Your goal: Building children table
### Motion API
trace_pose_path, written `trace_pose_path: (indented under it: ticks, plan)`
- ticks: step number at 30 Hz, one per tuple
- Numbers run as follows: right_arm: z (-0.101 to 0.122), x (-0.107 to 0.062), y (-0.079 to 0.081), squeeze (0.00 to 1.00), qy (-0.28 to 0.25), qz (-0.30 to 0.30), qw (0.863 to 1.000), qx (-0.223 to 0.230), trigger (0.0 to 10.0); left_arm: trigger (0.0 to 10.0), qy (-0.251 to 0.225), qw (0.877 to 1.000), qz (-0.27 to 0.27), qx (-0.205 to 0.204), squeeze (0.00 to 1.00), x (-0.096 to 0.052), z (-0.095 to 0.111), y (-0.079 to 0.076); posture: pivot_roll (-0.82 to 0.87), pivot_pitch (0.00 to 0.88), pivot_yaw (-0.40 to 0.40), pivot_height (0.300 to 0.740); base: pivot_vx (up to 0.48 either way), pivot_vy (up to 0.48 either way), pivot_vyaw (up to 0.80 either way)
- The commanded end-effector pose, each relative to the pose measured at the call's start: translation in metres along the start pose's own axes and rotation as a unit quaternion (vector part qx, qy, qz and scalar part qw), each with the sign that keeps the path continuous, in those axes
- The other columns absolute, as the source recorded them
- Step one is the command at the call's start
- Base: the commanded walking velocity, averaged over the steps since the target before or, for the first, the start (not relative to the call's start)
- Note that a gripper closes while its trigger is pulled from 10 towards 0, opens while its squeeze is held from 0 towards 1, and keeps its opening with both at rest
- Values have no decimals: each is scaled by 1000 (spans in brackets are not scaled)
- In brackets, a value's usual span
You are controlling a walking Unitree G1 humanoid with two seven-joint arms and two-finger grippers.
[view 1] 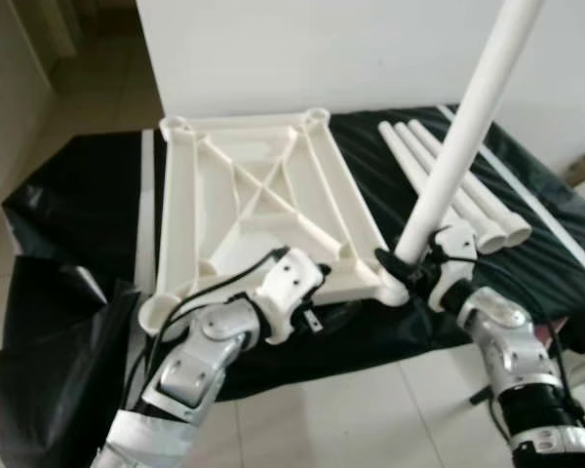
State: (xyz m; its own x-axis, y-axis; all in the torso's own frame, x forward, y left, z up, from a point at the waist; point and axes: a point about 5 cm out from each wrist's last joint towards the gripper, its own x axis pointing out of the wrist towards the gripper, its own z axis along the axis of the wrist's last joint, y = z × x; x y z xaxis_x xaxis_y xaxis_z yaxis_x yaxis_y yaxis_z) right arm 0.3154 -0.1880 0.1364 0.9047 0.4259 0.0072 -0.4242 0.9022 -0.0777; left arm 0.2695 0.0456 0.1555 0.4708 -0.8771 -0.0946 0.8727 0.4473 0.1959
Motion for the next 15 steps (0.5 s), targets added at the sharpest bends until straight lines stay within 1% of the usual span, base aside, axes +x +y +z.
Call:
trace_pose_path:
  ticks: [1,2,3,4,5,6,8,11,13,14,15]
  plan:
    - [-14,-4,1,0,38,-35,998,19,10000,10000,1,1000,-16,-2,0,1,0,-4,-15,23,-49,740,0,0,0]
    - [-15,-4,2,0,40,-51,998,27,10000,10000,1,1000,-17,-2,0,1,0,-5,-17,23,-48,740,0,0,0]
    - [-15,-4,2,0,40,-51,998,27,10000,10000,1,1000,-17,-2,0,1,0,-5,-17,23,-48,740,0,0,0]
    - [-16,-3,7,0,41,-103,993,42,10000,10000,1,1000,-22,-3,0,2,0,-7,-20,22,-46,740,0,0,0]
    - [-16,-3,7,0,41,-103,993,42,10000,10000,1,1000,-22,-3,0,2,0,-7,-20,22,-46,740,0,0,0]
    - [-16,-3,11,0,40,-124,990,52,10000,10000,1,1000,-24,-3,0,2,0,-8,-20,22,-46,740,0,0,0]
    - [-18,-3,16,0,40,-148,986,65,10000,10000,2,1000,-26,-3,0,2,-1,-8,-22,20,-42,740,0,0,0]
    - [-19,-4,20,0,41,-162,984,66,10000,10000,2,1000,-28,-3,0,2,-1,-9,-22,20,-42,740,0,0,0]
    - [-19,-4,29,0,45,-235,967,81,10000,10000,4,1000,-29,-2,0,2,-1,-8,-21,12,-44,740,0,0,0]
    - [-19,-4,29,0,45,-235,967,81,10000,10000,4,1000,-29,-2,0,2,-1,-8,-21,12,-44,740,0,0,0]
    - [-20,-4,32,0,47,-264,959,92,10000,10000,4,1000,-29,-1,0,2,-1,-8,-20,12,-45,740,0,0,0]
